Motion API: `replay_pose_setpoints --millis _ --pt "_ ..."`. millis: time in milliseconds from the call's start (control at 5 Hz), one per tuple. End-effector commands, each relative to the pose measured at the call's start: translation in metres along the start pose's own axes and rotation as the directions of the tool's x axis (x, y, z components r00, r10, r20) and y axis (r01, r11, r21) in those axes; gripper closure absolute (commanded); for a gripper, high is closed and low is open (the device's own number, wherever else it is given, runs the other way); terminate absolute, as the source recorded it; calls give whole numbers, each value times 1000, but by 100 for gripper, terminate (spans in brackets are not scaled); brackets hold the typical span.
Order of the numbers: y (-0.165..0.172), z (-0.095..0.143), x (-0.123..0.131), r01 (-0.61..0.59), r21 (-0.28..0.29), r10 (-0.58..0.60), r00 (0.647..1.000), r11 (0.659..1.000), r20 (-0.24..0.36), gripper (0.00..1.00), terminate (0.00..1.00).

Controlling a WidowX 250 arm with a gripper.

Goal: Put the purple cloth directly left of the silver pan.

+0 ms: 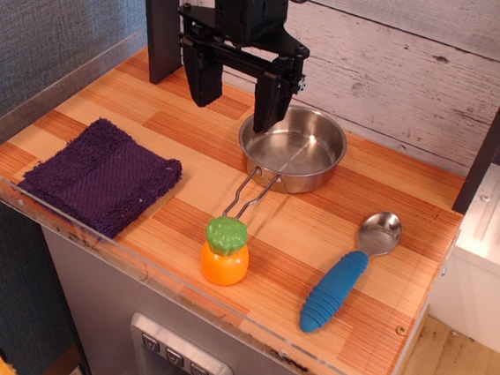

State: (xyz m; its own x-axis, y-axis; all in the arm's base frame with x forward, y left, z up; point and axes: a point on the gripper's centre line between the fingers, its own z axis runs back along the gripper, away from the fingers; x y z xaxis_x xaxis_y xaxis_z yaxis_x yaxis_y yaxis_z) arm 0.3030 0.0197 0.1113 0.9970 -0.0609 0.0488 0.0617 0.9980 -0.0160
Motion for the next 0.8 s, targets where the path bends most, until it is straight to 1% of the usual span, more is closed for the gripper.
replay_pose_setpoints --millis 0,200,400,600 --pt "0 0 0 0 0 0 1000 1000 0 0 0" --pt "20 -8 -14 -14 45 15 1000 999 -19 0 0" --pt "45 -17 -35 -44 87 47 998 995 -34 0 0" --pt "72 -25 -51 -70 105 72 997 992 -18 0 0"
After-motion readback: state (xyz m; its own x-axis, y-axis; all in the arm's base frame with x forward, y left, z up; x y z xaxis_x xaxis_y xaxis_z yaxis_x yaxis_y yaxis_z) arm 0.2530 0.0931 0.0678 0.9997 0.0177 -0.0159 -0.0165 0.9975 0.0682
